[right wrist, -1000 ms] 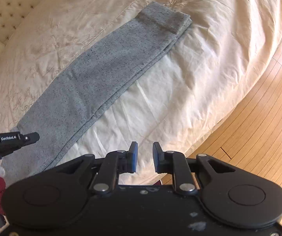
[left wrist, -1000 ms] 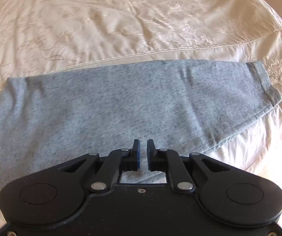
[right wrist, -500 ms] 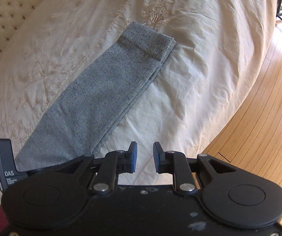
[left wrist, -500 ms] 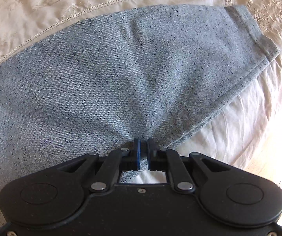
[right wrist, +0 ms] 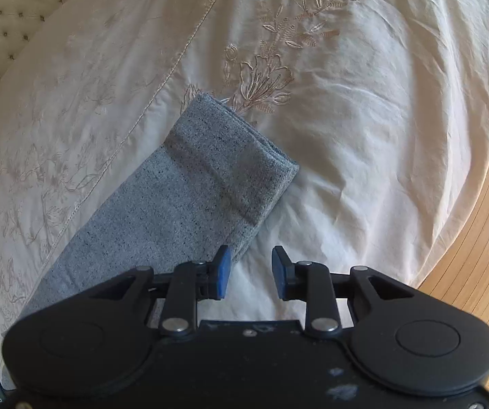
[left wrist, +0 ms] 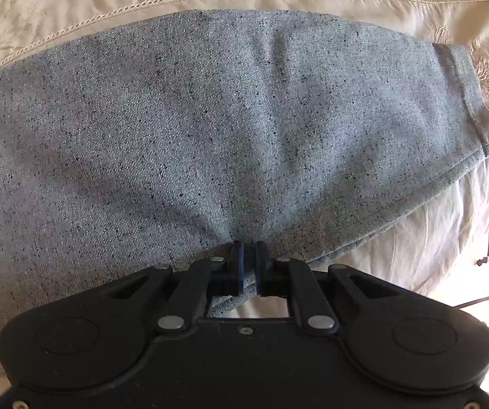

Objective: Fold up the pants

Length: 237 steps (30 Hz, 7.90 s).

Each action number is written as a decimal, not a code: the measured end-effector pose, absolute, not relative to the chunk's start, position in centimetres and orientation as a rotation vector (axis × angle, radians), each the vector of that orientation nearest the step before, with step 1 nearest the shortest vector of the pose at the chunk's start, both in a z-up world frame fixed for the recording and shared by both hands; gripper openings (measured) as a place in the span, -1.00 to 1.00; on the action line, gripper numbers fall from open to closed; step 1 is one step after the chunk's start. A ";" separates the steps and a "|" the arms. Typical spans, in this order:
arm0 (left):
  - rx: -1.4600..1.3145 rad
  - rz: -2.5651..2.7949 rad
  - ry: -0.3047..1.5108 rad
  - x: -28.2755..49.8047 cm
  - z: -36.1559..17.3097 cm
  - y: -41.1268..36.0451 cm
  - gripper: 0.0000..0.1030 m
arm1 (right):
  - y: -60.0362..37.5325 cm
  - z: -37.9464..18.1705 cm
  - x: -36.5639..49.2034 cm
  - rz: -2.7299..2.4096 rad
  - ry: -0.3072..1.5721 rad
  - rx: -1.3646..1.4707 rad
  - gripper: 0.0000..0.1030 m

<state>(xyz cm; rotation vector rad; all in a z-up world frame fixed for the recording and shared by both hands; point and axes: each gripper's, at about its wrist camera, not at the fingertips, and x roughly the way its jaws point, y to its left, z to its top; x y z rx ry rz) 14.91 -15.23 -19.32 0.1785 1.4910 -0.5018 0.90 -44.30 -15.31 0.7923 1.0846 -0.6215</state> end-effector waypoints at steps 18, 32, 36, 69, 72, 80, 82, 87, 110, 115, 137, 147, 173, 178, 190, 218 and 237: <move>0.107 -0.255 1.456 13.1 -19.5 -17.2 -0.73 | -51.8 -19.4 3.1 -0.377 1.131 0.802 -0.33; 0.142 -0.221 1.425 11.4 -19.2 -18.6 -0.73 | -53.9 -18.8 4.3 -0.257 1.146 0.687 -0.27; 0.160 -0.223 1.422 11.4 -19.1 -19.0 -0.73 | -54.8 -19.7 4.8 -0.178 1.197 0.706 -0.25; 0.224 -0.242 1.425 11.8 -19.9 -20.9 -0.73 | -53.5 -20.2 1.4 -0.264 1.108 0.856 -0.16; 0.233 -0.249 1.424 11.8 -19.9 -21.1 -0.73 | -53.8 -20.2 2.0 -0.258 1.112 0.833 -0.17; 0.235 -0.254 1.416 11.5 -19.9 -21.2 -0.73 | -53.5 -20.3 0.3 -0.289 1.101 0.843 -0.24; 0.239 -0.258 1.412 11.3 -20.0 -21.2 -0.73 | -53.9 -21.0 0.9 -0.300 1.101 0.872 -0.25; 0.228 -0.280 1.385 10.9 -19.3 -20.8 -0.73 | -54.1 -20.8 1.3 -0.294 1.096 0.877 -0.44; 0.172 -0.220 1.278 20.0 -15.7 -22.8 -0.70 | -52.2 -12.4 2.9 -0.146 1.029 0.688 -0.77; 0.109 -0.207 1.356 15.0 -16.5 -20.4 -0.70 | -51.8 -12.5 3.4 -0.144 1.035 0.678 -0.77; 0.043 -0.341 1.250 15.5 -12.3 -2.6 -0.70 | -27.8 -0.6 8.1 -0.079 0.866 0.345 -0.77; 0.012 -0.226 1.270 16.3 -12.3 11.2 -0.70 | -6.0 -10.7 13.1 0.116 1.032 0.228 -0.76; -0.108 -0.371 1.422 18.8 -16.5 4.9 -0.03 | -16.4 -11.2 3.9 -0.208 1.100 0.446 -0.44; -0.241 -0.407 1.520 18.9 -17.9 4.4 0.44 | -16.6 -11.9 2.5 -0.200 1.126 0.475 -0.44; -0.438 -0.576 1.353 22.8 -6.7 0.6 -0.62 | -15.1 -14.6 3.4 -0.157 1.113 0.527 -0.64; -0.082 -0.355 1.438 18.0 -14.7 8.7 -0.44 | -21.0 -13.9 2.1 -0.369 1.093 0.443 -0.85; -0.110 -0.119 1.332 12.8 -14.7 3.6 -0.43 | -21.7 -19.8 18.5 0.043 1.294 0.237 -1.00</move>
